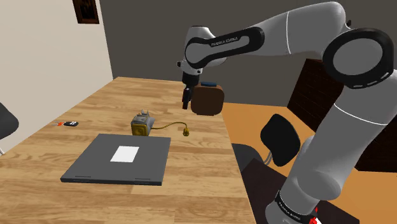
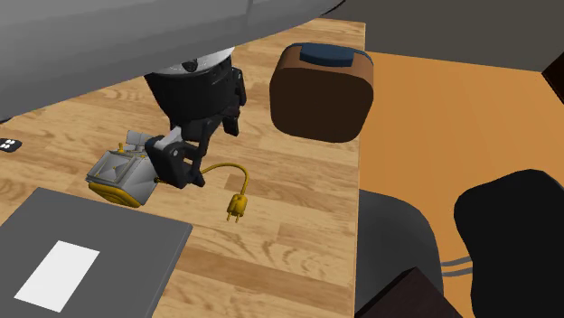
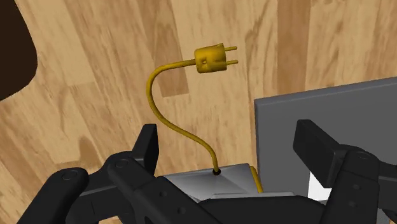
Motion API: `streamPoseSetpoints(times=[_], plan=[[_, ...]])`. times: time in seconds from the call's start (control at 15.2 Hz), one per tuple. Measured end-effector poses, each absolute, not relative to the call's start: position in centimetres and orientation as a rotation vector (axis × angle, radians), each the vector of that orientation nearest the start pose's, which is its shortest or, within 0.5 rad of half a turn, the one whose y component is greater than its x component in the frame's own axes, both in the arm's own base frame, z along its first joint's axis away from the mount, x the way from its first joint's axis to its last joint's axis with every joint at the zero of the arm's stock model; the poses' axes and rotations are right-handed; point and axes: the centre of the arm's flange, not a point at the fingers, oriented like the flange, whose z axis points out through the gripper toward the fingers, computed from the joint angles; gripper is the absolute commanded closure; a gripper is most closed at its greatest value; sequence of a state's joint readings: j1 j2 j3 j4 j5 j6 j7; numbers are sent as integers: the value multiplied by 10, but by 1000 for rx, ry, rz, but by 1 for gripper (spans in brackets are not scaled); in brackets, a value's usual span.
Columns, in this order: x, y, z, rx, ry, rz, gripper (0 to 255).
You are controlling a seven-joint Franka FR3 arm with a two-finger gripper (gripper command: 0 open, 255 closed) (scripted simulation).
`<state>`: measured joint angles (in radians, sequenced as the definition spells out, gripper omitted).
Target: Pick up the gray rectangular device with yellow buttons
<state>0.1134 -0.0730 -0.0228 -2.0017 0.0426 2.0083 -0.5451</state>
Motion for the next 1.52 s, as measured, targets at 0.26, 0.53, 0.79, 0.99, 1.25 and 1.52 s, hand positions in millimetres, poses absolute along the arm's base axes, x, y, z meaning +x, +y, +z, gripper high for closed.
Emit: streamPoseSetpoints(times=[0.26,0.53,0.79,0.99,1.25,1.52], plan=[[579,71,464,-2914,-1083,-101,0],[618,94,429,-2853,-1212,-66,0],[652,120,396,-2786,-1339,-32,0],[667,135,377,-2750,-1401,-15,0],[668,137,355,-2744,-1411,-13,0],[670,136,338,-2744,-1411,-12,255]])
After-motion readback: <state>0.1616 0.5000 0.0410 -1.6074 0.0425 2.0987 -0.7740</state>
